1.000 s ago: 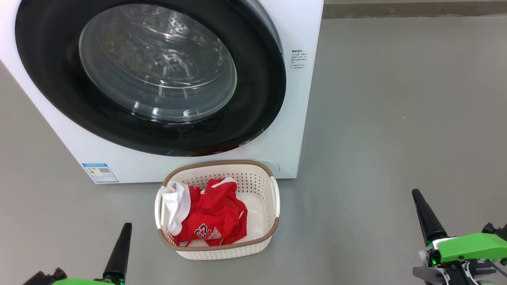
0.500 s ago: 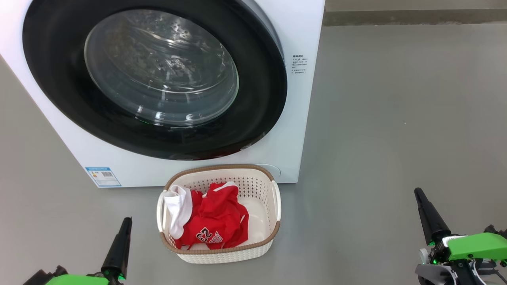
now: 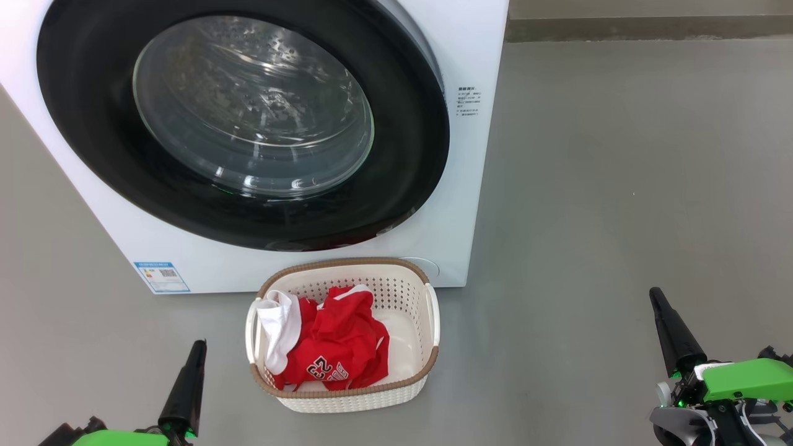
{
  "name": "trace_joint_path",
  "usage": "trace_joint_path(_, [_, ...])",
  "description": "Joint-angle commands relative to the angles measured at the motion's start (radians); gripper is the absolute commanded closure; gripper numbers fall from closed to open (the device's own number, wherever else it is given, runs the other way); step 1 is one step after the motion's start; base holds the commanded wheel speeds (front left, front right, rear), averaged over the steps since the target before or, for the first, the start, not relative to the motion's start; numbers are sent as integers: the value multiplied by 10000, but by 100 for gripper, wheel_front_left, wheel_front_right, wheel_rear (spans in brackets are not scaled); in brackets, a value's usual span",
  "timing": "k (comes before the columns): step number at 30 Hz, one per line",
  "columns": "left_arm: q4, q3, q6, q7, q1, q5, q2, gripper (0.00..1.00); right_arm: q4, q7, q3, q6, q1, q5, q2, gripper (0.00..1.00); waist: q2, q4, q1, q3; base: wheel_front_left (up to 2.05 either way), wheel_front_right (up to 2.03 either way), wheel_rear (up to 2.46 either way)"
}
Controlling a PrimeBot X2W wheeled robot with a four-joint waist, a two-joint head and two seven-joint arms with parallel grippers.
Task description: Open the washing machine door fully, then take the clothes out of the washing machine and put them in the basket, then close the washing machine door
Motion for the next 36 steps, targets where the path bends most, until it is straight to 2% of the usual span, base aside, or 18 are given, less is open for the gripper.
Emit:
trace_joint_path(1, [-200,370,6,39,-392,-7,111,100,-265,66,121,-7,-395,48,-115,100,0,0,0,0,0,0,0])
trace_joint_path(36, [-195,473,6,121,-400,79,38,100,-257,157,8,-7,-405,-47,-34,100,0,0,0,0,0,0,0])
